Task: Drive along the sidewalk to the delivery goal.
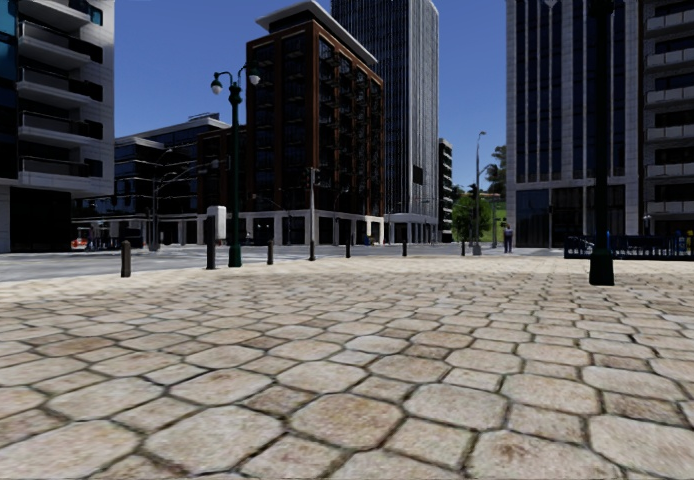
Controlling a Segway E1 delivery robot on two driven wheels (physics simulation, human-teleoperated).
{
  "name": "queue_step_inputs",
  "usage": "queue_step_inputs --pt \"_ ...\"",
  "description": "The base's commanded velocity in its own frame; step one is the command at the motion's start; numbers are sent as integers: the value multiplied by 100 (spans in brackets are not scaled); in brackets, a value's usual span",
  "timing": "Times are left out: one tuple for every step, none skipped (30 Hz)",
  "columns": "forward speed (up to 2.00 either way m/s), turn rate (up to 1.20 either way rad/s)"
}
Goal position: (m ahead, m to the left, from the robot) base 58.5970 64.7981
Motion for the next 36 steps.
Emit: queue_step_inputs --pt "200 0" --pt "200 0" --pt "200 0" --pt "200 0" --pt "200 0" --pt "200 0" --pt "200 0" --pt "200 0" --pt "200 0" --pt "200 0" --pt "200 0" --pt "200 0" --pt "200 0" --pt "200 0" --pt "200 0" --pt "200 0" --pt "200 0" --pt "200 0" --pt "200 0" --pt "200 0" --pt "200 0" --pt "200 0" --pt "200 0" --pt "200 0" --pt "200 0" --pt "200 0" --pt "200 0" --pt "200 0" --pt "200 0" --pt "200 0" --pt "200 0" --pt "200 0" --pt "200 0" --pt "200 0" --pt "200 0" --pt "200 0"
